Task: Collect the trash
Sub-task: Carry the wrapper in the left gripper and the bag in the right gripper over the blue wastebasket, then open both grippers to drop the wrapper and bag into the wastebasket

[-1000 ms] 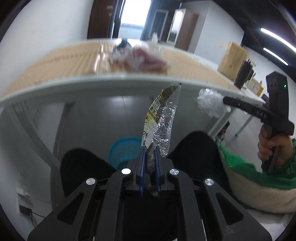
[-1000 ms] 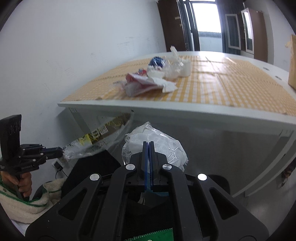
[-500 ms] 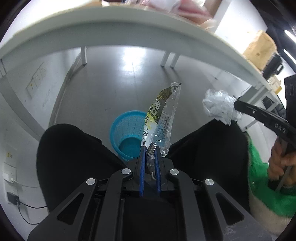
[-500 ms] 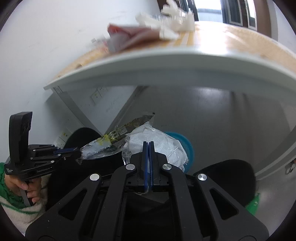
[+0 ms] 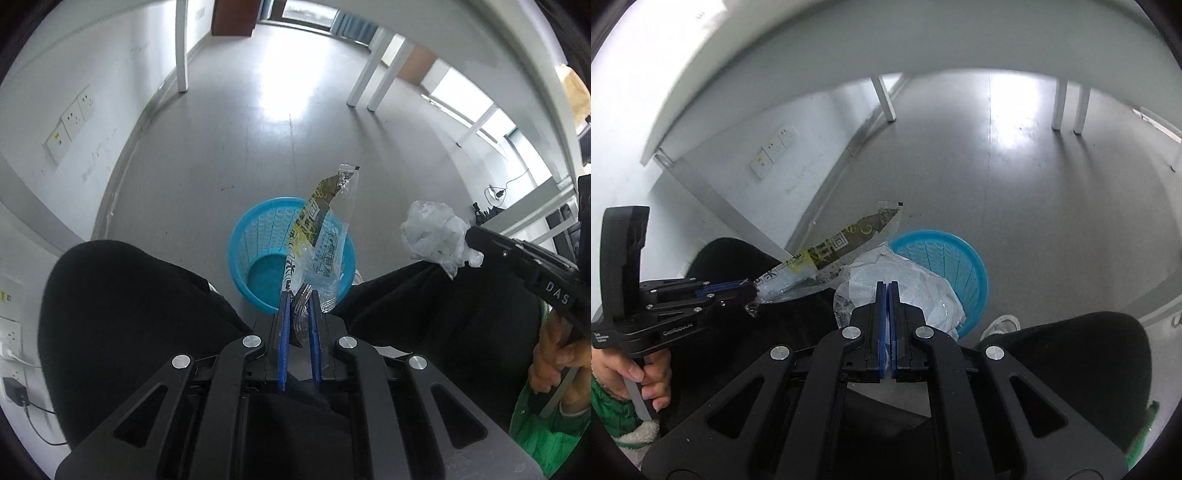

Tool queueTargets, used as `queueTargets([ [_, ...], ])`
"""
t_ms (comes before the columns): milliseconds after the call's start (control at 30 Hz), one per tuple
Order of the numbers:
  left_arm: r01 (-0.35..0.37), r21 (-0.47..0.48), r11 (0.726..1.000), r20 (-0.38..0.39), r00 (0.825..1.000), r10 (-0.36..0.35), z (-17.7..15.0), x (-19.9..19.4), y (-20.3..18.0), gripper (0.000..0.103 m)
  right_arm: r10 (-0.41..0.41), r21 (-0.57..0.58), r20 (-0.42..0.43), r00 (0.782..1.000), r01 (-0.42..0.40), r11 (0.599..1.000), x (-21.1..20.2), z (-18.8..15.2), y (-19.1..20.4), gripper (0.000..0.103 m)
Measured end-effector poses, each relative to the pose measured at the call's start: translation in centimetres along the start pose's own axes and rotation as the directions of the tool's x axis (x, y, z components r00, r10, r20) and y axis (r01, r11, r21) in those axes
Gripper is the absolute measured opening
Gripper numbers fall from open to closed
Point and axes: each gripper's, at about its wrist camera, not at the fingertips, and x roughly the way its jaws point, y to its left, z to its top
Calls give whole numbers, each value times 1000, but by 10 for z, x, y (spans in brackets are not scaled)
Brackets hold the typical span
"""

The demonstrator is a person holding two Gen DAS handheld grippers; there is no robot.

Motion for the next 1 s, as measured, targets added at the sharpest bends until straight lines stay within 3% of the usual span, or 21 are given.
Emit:
queueTargets([
  [333, -19, -39, 999, -109, 994, 14, 24, 51, 5, 9, -104, 11, -83, 991, 106, 994, 63, 9, -12, 1],
  [733, -81, -123, 989, -247, 968, 49, 54, 120, 17, 8, -79, 84, -224, 971, 100, 991, 134, 22, -34, 1],
  [1000, -108, -122, 987, -314, 947, 65, 63, 157, 15, 9, -69, 155, -334, 940, 127, 980, 188, 28, -51, 1],
])
